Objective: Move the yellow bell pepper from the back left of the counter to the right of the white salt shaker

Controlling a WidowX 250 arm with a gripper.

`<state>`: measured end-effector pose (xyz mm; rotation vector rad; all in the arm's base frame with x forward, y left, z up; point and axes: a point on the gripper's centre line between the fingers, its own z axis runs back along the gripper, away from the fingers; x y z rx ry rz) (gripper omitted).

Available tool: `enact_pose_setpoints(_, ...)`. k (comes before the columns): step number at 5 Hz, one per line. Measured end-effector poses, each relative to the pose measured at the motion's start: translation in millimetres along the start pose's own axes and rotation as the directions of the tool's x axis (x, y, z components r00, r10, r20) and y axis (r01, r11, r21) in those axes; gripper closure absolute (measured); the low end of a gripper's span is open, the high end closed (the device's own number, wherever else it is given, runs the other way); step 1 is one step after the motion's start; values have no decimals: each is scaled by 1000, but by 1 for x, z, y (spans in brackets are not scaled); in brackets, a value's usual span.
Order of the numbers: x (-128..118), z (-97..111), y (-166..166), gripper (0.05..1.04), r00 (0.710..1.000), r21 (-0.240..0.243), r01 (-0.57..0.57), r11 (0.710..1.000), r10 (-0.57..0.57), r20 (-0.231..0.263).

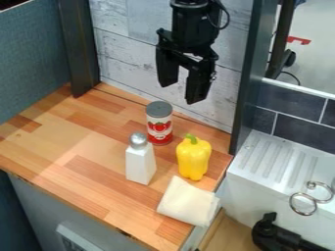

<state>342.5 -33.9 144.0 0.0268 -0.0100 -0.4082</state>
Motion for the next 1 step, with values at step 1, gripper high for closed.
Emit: enact_pose_setpoints(1, 0, 1, 0, 75, 1000, 0, 0, 1000, 0, 1)
